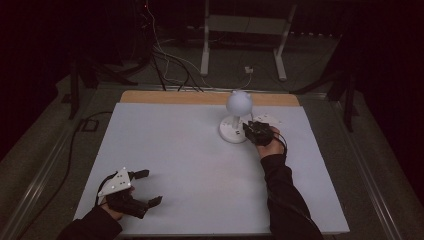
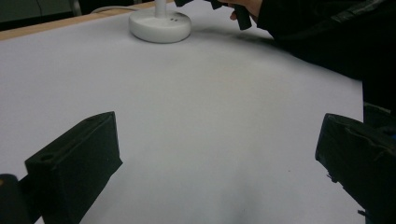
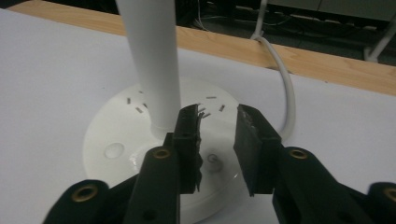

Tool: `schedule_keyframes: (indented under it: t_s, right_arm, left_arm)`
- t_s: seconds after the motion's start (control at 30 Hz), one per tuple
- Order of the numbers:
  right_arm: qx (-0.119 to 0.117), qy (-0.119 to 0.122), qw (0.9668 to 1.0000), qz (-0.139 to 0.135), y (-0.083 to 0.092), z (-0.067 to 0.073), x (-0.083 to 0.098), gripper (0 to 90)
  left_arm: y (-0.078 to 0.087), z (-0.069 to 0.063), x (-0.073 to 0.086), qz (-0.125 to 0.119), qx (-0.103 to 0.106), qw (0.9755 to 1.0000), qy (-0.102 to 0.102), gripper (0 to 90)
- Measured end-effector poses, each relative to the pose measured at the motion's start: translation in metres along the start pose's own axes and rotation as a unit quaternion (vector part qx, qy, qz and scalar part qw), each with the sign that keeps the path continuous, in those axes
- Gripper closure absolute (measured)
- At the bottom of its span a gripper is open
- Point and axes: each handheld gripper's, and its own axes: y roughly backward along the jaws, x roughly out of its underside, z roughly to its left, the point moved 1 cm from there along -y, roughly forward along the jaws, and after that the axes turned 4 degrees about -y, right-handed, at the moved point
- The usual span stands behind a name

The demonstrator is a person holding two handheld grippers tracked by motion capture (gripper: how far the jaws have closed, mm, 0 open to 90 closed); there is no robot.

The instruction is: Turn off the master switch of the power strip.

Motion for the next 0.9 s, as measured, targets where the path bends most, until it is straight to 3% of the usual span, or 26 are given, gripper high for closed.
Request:
schedule_keyframes:
  t_s: [0.03,0.07,0.13,0.17,0.23,0.27,0.3,0.33,0.4,0.43,0.53,0.6,0.67,0.8,0.9]
  right_arm:
    - [0.0,0.0,1.0,0.0,0.0,0.0,0.0,65.5]
    - [-0.009,-0.006,0.9999,-0.007,0.002,0.0,-0.001,54.0]
    - [-0.012,-0.014,0.9998,-0.004,0.004,-0.001,-0.002,44.0]
    - [-0.012,-0.014,0.9998,-0.004,0.004,-0.001,-0.002,44.0]
    - [-0.023,-0.036,0.9991,0.001,0.009,-0.002,-0.006,32.3]
    - [-0.023,-0.036,0.9991,0.001,0.009,-0.002,-0.006,32.3]
    - [-0.034,-0.05,0.9981,0.007,0.012,-0.002,-0.009,21.5]
    - [-0.034,-0.05,0.9981,0.007,0.012,-0.002,-0.009,21.5]
    - [-0.062,-0.053,0.9966,0.015,0.016,-0.003,-0.011,13.8]
    - [-0.081,-0.057,0.9949,0.017,0.021,-0.003,-0.011,11.6]
    - [-0.099,-0.053,0.9934,0.024,0.024,-0.003,-0.011,7.4]
    - [-0.128,-0.059,0.9899,0.014,0.029,-0.003,-0.012,0.9]
    - [-0.144,-0.056,0.9881,-0.004,0.034,-0.002,-0.011,0.0]
    - [-0.14,-0.034,0.9895,0.002,0.042,-0.002,-0.011,0.0]
    - [-0.151,-0.042,0.9876,0.004,0.049,-0.003,-0.01,0.0]
  left_arm:
    - [0.0,0.0,0.0,0.0,0.0,1.0,0.0,0.4]
    - [0.0,0.0,0.0,0.0,0.0,1.0,-0.001,0.4]
    - [0.0,0.0,0.0,0.001,0.0,1.0,-0.001,0.4]
    - [0.001,0.0,0.0,-0.001,0.0,1.0,-0.001,0.4]
    - [0.001,0.001,0.0,-0.002,-0.001,1.0,0.001,0.4]
    - [0.001,0.0,0.0,-0.001,-0.001,1.0,0.0,0.4]
    - [0.001,0.0,0.0,-0.001,-0.001,1.0,-0.002,0.4]
    - [0.001,0.0,0.0,-0.001,-0.001,1.0,-0.002,0.4]
    - [0.001,0.0,0.0,-0.002,0.0,1.0,-0.001,0.4]
    - [0.001,0.0,0.0,-0.002,0.0,1.0,-0.001,0.4]
    - [0.001,0.0,0.0,0.001,0.0,1.0,-0.002,0.4]
    - [0.001,0.0,0.0,-0.002,0.0,1.0,0.0,0.4]
    - [0.001,0.0,0.0,-0.001,0.0,1.0,0.0,0.4]
    - [0.001,0.001,0.0,-0.003,0.0,1.0,0.001,0.4]
    - [0.0,0.0,0.0,-0.001,0.001,1.0,0.0,0.4]
